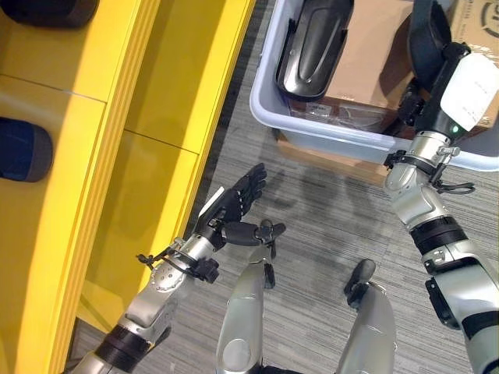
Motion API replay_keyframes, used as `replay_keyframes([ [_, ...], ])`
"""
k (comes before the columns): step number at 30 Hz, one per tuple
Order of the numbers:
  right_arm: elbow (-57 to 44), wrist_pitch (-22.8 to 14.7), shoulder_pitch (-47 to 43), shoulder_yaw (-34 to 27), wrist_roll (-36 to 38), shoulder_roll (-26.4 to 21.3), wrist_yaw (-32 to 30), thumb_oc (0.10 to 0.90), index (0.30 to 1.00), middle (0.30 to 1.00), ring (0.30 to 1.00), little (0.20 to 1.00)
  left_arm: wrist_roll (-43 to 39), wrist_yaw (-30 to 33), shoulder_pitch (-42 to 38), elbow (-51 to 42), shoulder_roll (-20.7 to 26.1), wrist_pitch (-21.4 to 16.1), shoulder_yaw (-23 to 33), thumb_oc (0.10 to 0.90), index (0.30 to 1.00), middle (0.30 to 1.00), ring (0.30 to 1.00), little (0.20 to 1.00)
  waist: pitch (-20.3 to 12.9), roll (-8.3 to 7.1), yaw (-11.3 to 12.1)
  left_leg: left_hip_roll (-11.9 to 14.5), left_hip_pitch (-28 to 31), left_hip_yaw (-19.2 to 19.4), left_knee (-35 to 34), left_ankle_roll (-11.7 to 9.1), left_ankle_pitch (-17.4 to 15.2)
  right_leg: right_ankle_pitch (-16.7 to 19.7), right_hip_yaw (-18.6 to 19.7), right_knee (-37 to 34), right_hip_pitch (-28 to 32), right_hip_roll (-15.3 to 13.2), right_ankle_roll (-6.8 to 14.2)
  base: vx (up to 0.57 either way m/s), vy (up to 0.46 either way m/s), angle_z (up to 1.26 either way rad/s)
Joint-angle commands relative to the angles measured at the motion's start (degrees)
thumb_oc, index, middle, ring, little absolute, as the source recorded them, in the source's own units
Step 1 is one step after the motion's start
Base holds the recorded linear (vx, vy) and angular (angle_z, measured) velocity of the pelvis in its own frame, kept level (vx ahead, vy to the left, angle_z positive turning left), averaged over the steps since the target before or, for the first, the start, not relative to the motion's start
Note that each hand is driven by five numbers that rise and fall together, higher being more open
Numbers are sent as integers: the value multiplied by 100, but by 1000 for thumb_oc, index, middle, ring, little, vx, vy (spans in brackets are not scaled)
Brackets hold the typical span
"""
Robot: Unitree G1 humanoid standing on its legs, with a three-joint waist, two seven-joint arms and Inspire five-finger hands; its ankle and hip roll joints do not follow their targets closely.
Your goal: Move parts from the plastic box to the shelf.
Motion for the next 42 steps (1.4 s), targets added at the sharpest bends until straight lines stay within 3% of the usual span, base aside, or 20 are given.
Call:
replay_keyframes([
  [1, -1119, -569, -738, -152, -998, -485, -83, 400, 300, 300, 300, 300, 89, -304, -52, -697, -138, -352, 140, 900, 1000, 1000, 1000, 1000, -15, 126, 19, -75, 443, -162, 14, -158, -652, -516, -71, 504, 501, 114, -18, -22, -37, -2],
  [3, -1387, -552, -637, -157, -1107, -441, 9, 400, 300, 300, 300, 300, 80, -338, -15, -734, -152, -313, 173, 900, 1000, 1000, 1000, 1000, -15, 113, -1, -86, 538, -162, 8, -154, -663, -526, -70, 499, 582, 106, -19, -48, -14, -1],
  [4, -1970, -856, -413, -175, -1470, -338, 92, 400, 300, 300, 300, 300, -20, -496, 67, -872, -157, -246, 296, 900, 1000, 1000, 1000, 1000, -15, 108, -35, -70, 705, -129, -22, -86, -582, -427, -120, 434, 737, 109, -98, -25, -32, -6],
  [5, -1976, -855, -359, -178, -1473, -327, 99, 400, 300, 300, 300, 300, -23, -499, 107, -871, -154, -242, 277, 900, 1000, 1000, 1000, 1000, -15, 76, -53, -114, 815, -172, 2, -142, -699, -536, -60, 448, 850, 83, -34, -101, -29, -6],
  [8, -2843, -1220, -138, -238, -1766, -353, 420, 400, 300, 300, 300, 300, -133, -839, 357, -1068, -129, -133, 522, 900, 1000, 1000, 1000, 1000, -15, 64, -119, -84, 1440, -137, -178, -109, -601, -439, -147, 188, 1487, 86, -119, -42, 6, -5],
  [11, -3256, -1340, -82, -262, -1836, -450, 687, 400, 300, 300, 300, 300, -142, -946, 462, -1087, -131, -166, 602, 900, 1000, 1000, 1000, 1000, -64, 56, -184, -64, 1846, -156, -361, -141, -586, -303, -93, -21, 1781, 56, -122, -9, 16, 0],
  [13, -3629, -1421, 140, -271, -1844, -642, 903, 400, 300, 300, 300, 300, -86, -1104, 578, -1041, -85, -193, 631, 900, 1000, 1000, 1000, 1000, -433, -37, -220, -37, 2090, -282, -614, -173, -551, -265, -13, -463, 2203, 180, -121, 47, -38, 14],
  [16, -3776, -1472, 297, -344, -1827, -740, 1060, 400, 300, 300, 300, 300, -108, -1226, 630, -1045, -66, -150, 685, 900, 1000, 1000, 1000, 1000, -630, -64, -211, -49, 2148, -392, -728, -177, -512, -256, 23, -629, 2392, 249, -131, 60, -49, 11],
  [20, -4043, -1521, 717, -381, -2016, -981, 1437, 400, 300, 300, 300, 300, -143, -1634, 782, -1031, -6, -11, 810, 900, 1000, 1000, 1000, 1000, -1100, -203, -223, -270, 2332, -857, -957, -120, -491, -388, 270, -1000, 2925, 575, -114, 109, -89, 45],
  [23, -4255, -1565, 945, -372, -2156, -1186, 1649, 400, 300, 300, 300, 300, -108, -1807, 858, -1062, 2, 59, 922, 900, 1000, 1000, 1000, 1000, -1314, -255, -211, -334, 2340, -1158, -1019, -97, -438, -469, 360, -1032, 3052, 846, -235, 60, -121, 60],
  [28, -4412, -1834, 1048, -272, -2160, -1416, 1937, 400, 300, 300, 300, 300, -95, -1776, 1000, -1010, -4, 47, 1101, 900, 1000, 1000, 1000, 1000, -1479, -347, -41, -310, 2345, -1467, -970, -98, -413, -804, 149, -607, 3108, 1049, -477, -18, -172, 50],
  [31, -4397, -2032, 891, -33, -2182, -1488, 2174, 400, 300, 300, 300, 300, 49, -1714, 1205, -963, -46, -102, 1228, 900, 1000, 1000, 1000, 1000, -1481, -418, 94, -174, 2304, -1667, -970, -170, -265, -1064, 36, -212, 3074, 1330, -720, -56, -275, 36],
  [32, -4369, -2137, 801, 77, -2145, -1512, 2287, 400, 300, 300, 300, 300, 54, -1647, 1350, -955, -47, -178, 1299, 900, 1000, 1000, 1000, 1000, -1466, -457, 143, -9, 2288, -1679, -1054, -238, -99, -1157, -11, -79, 3075, 1471, -805, -77, -353, 52],
  [34, -4397, -2220, 759, 176, -2095, -1530, 2346, 400, 300, 300, 300, 300, 87, -1583, 1480, -934, -26, -257, 1371, 900, 1000, 1000, 1000, 1000, -1456, -500, 176, 187, 2282, -1575, -1288, -292, 50, -1236, -110, 3, 3122, 1593, -831, -74, -279, 53],
  [38, -4654, -2246, 1038, 126, -2113, -1610, 2384, 400, 300, 300, 300, 300, 84, -1937, 1465, -785, -54, -301, 1374, 900, 1000, 1000, 1000, 1000, -1358, -534, -2, 685, 2252, -440, -1685, -448, 444, -1334, -545, 127, 3322, 1603, -809, -96, -131, 101],
  [39, -4667, -2262, 1061, 115, -2108, -1619, 2384, 400, 300, 300, 300, 300, 86, -1941, 1455, -786, -56, -309, 1366, 900, 1000, 1000, 1000, 1000, -1357, -525, -10, 715, 2236, -401, -1685, -461, 471, -1329, -566, 125, 3326, 1608, -811, -130, 7, 134],
  [41, -4750, -2407, 1244, 60, -2080, -1722, 2298, 400, 300, 300, 300, 300, 19, -1868, 1439, -842, -25, -349, 1325, 900, 1000, 1000, 1000, 1000, -1283, -571, -99, 844, 2294, -184, -1624, -513, 531, -1392, -635, 249, 3338, 1482, -778, -150, 87, 109],
  [42, -4827, -2560, 1346, 71, -2065, -1764, 2246, 400, 300, 300, 300, 300, -66, -1737, 1449, -887, 3, -434, 1364, 900, 1000, 1000, 1000, 1000, -1266, -606, -166, 978, 2492, -131, -1435, -497, 384, -1389, -661, 354, 3255, 1335, -723, -254, 255, 67],
])
